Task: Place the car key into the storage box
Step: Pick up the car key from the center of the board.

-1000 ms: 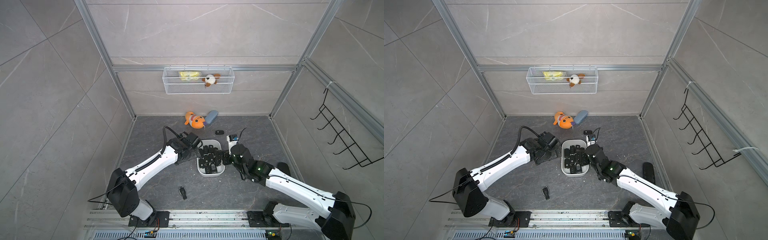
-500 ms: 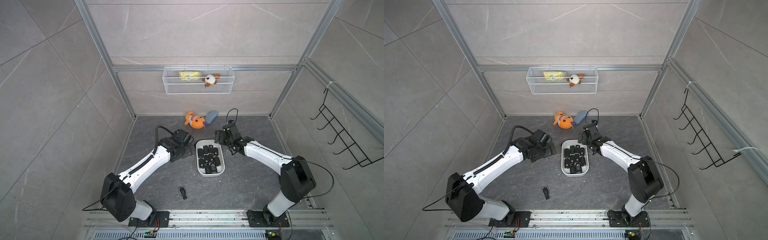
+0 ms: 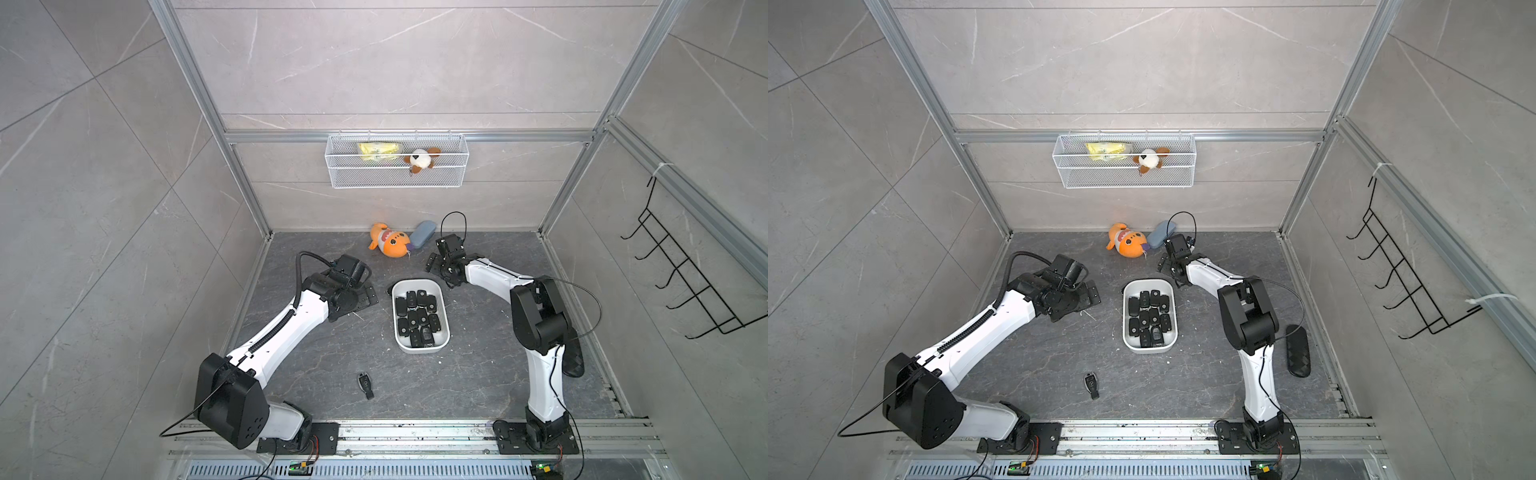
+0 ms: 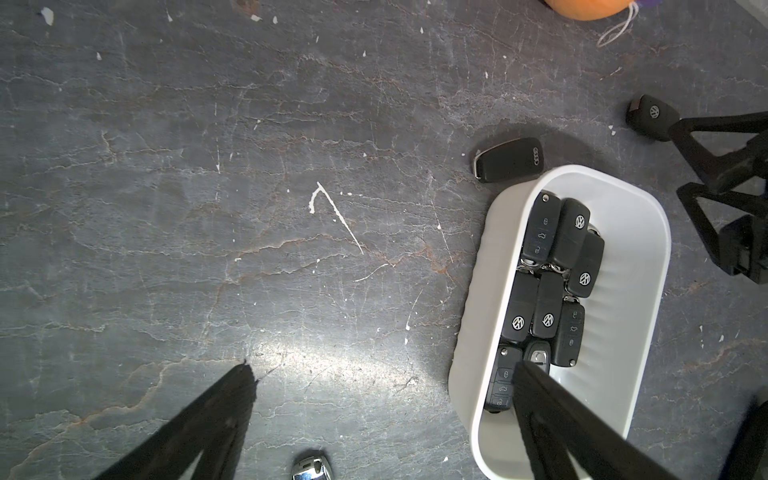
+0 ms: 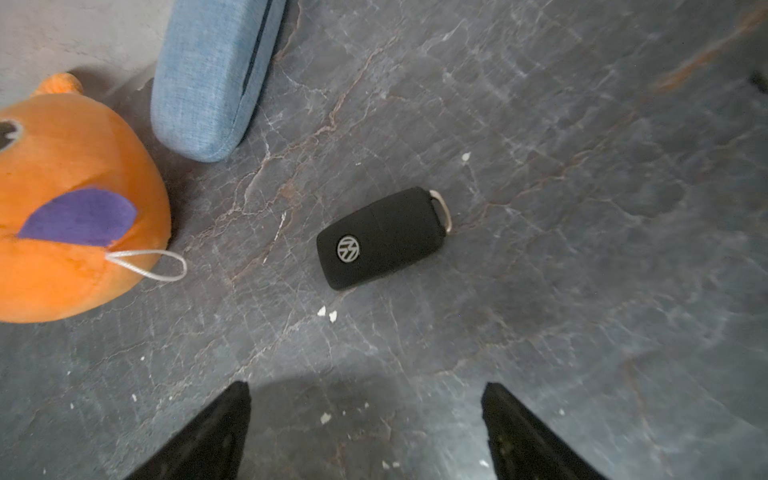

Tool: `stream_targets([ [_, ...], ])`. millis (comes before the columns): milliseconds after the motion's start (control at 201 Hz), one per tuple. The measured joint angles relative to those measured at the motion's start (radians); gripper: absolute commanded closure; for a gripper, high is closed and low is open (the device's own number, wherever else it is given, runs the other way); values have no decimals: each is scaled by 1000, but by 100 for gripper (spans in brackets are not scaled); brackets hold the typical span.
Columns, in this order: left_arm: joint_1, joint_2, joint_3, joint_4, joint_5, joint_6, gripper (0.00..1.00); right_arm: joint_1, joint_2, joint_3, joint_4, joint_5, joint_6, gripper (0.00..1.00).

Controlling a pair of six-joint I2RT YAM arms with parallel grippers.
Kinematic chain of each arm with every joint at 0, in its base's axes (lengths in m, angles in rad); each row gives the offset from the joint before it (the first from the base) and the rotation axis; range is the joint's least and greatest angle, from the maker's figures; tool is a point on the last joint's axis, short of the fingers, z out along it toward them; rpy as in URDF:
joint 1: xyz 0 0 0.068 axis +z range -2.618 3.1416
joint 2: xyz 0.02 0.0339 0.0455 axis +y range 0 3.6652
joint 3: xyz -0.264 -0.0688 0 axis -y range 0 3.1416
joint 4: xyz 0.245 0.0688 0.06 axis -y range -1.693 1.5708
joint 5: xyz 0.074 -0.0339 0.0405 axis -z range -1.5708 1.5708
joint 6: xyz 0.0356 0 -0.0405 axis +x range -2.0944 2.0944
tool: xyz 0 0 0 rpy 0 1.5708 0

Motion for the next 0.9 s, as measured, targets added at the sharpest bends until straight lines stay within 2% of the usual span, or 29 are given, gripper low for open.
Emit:
stream_targets([
  [602, 48, -13, -14, -4, 16, 7, 0, -11, 367, 569, -307, 68, -56, 32],
  [752, 54, -13, -14, -4, 16, 7, 0, -13, 444, 716, -398, 95, -83, 41],
  [896, 55, -15, -14, -4, 17, 7, 0, -13, 457, 743, -445, 104, -106, 53],
])
